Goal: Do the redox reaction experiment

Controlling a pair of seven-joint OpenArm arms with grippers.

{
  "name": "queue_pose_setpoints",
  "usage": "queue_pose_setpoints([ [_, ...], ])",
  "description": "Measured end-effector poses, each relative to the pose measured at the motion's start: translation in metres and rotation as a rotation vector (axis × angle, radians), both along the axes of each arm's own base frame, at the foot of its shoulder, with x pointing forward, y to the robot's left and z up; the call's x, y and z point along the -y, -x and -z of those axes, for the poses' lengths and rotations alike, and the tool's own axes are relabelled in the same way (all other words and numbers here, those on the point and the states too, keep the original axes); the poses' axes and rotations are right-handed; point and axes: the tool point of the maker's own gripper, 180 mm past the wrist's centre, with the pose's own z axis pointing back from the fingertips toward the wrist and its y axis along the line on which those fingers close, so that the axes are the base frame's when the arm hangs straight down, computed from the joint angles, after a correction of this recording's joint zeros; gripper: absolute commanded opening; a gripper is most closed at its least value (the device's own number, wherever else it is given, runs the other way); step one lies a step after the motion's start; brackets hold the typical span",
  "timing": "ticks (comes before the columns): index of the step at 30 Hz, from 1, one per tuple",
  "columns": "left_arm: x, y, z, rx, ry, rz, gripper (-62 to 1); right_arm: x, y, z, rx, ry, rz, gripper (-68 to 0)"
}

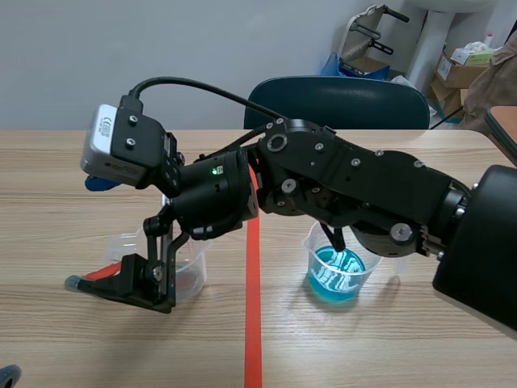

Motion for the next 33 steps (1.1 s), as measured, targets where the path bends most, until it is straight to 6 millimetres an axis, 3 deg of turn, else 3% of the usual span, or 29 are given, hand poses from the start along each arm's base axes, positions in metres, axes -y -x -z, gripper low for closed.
queue_pose_setpoints([
  [8, 0.0, 0.0, 0.0, 0.0, 0.0, 0.0, 1.4, 0.031, -0.009, -0.012, -0.036, -0.071, 0.062, 0.4],
  [15, 0.0, 0.0, 0.0, 0.0, 0.0, -0.001, 1.4, 0.075, -0.023, -0.062, 0.001, -0.236, 0.244, 0.4],
  [18, 0.0, 0.0, 0.0, 0.0, 0.0, -0.001, 1.4, 0.099, -0.026, -0.073, 0.001, -0.279, 0.339, 0.4],
  [23, 0.0, 0.0, 0.0, 0.001, -0.001, -0.001, 1.4, 0.137, -0.024, -0.071, -0.06, -0.3, 0.472, 0.4],
  [33, 0.0, 0.0, 0.0, 0.002, -0.002, -0.001, 1.4, 0.215, -0.018, -0.05, -0.133, -0.203, 0.769, 0.4],
])
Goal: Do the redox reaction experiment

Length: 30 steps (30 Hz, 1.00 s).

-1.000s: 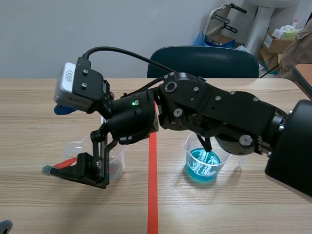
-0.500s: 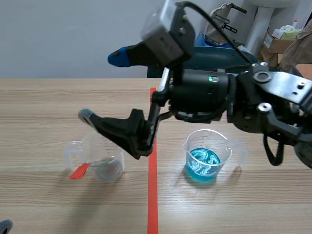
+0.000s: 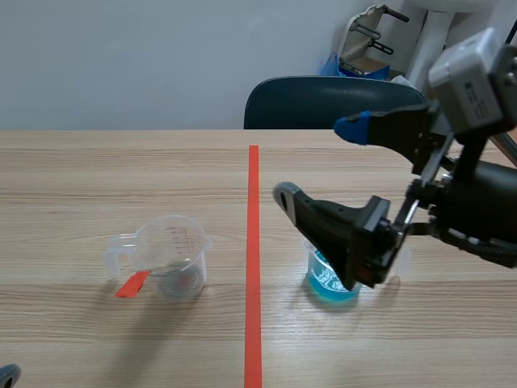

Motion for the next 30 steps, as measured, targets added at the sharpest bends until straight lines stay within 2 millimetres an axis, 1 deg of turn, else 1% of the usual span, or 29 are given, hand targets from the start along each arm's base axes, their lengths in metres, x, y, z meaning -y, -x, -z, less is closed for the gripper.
queue_pose_setpoints([
  [5, 0.0, 0.0, 0.0, -0.001, 0.001, -0.002, 1.4, 0.029, 0.015, 0.005, -0.042, 0.022, 0.094, 0.4],
  [7, -0.001, 0.0, 0.0, -0.002, 0.003, -0.006, 1.4, 0.035, 0.02, 0.005, -0.053, 0.015, 0.124, 0.4],
  [9, -0.001, 0.0, 0.0, -0.002, 0.005, -0.01, 1.4, 0.039, 0.025, 0.0, -0.05, -0.016, 0.153, 0.4],
  [11, 0.0, 0.001, 0.0, -0.005, 0.015, -0.011, 1.4, 0.04, 0.03, -0.001, -0.044, -0.035, 0.177, 0.4],
  [13, 0.003, 0.002, 0.0, -0.014, 0.033, -0.003, 1.4, 0.04, 0.035, 0.007, -0.057, -0.015, 0.185, 0.4],
  [17, 0.014, -0.003, -0.008, -0.011, 0.057, 0.002, 1.4, 0.038, 0.045, 0.012, -0.047, 0.009, 0.165, 0.4],
  [19, 0.021, -0.006, -0.011, -0.015, 0.068, 0.007, 1.4, 0.037, 0.047, 0.016, -0.039, 0.049, 0.151, 0.4],
  [23, 0.034, -0.011, -0.018, -0.033, 0.084, 0.012, 1.4, 0.036, 0.047, 0.017, -0.034, 0.062, 0.146, 0.4],
  [27, 0.04, -0.02, -0.034, 0.007, 0.078, -0.017, 1.4, 0.036, 0.047, 0.016, -0.031, 0.058, 0.146, 0.4],
  [30, 0.049, -0.025, -0.048, 0.026, 0.098, -0.023, 1.4, 0.036, 0.047, 0.017, -0.032, 0.06, 0.145, 0.4],
])
